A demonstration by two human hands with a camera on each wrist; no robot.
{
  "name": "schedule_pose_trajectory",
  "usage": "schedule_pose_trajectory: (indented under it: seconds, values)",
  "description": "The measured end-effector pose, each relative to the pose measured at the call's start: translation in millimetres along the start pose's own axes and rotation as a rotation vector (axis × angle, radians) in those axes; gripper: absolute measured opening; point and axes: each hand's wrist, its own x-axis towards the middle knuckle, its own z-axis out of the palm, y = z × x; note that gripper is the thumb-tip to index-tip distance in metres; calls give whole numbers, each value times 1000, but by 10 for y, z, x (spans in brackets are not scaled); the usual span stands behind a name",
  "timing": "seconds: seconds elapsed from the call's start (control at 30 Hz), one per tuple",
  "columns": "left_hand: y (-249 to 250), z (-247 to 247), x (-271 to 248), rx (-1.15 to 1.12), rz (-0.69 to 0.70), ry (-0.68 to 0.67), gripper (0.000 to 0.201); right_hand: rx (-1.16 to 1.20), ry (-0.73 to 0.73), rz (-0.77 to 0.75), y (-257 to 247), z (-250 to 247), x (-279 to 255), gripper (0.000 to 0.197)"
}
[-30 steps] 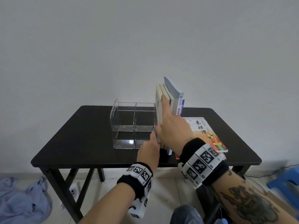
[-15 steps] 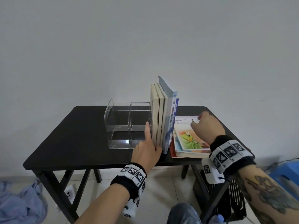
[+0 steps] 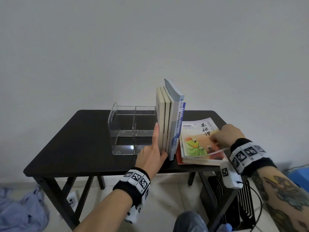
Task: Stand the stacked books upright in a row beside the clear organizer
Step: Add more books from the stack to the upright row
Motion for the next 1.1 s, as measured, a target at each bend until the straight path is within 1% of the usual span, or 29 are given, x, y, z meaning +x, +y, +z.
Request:
schedule_pose_trajectory:
  seconds: [0.07,0.1,0.13,0.2,0.27,0.3,0.33,0.4,0.47,0.5,0.57,0.6,0.67,0.77,0.83,0.87,0.97,1.03,1.1]
  values:
    - [-23,-6,24,4,16,-2,105,80,26,-53,-54,-143,-23,16]
    - [-35,-7,34,4,23,-1,103,130,74,-85,-86,-209,-46,15]
    - [-41,-5,35,4,29,2,102,185,145,-113,-125,-266,-81,14]
    - [-53,3,33,9,34,5,101,340,353,-169,-213,-337,-188,14]
    - [-53,9,39,18,33,-8,102,588,581,-226,-294,-396,-353,22]
    - [-51,21,46,21,33,-9,103,696,667,-252,-326,-436,-428,26]
    - [-53,24,47,26,30,-4,104,786,702,-293,-378,-477,-500,27]
    - [-49,16,44,30,32,-6,105,924,650,-382,-489,-558,-640,23]
    - [-48,1,26,24,32,-14,105,1043,598,-471,-602,-597,-767,12]
    - [-49,-3,23,24,35,-13,106,1087,606,-508,-665,-610,-842,12]
    - [-39,-21,17,28,43,-7,106,1133,606,-551,-767,-606,-970,28]
    - [-34,-35,13,30,48,-2,105,1153,582,-579,-822,-587,-1040,31]
    - [-33,-35,9,37,56,6,104,1080,568,-646,-907,-535,-1148,32]
    - [-38,-21,4,55,32,-3,104,803,581,-704,-1020,-383,-1255,49]
    - [-18,-23,-6,77,3,3,102,662,529,-752,-1087,-267,-1292,50]
    - [0,-37,-7,85,-20,0,99,592,489,-757,-1122,-212,-1299,49]
    - [48,-73,-4,107,-83,-28,82,349,388,-705,-1189,-48,-1265,39]
    - [63,-89,-1,98,-83,-44,79,218,350,-687,-1230,58,-1233,26]
    - [61,-80,6,63,-79,-64,73,157,316,-655,-1274,139,-1236,14]
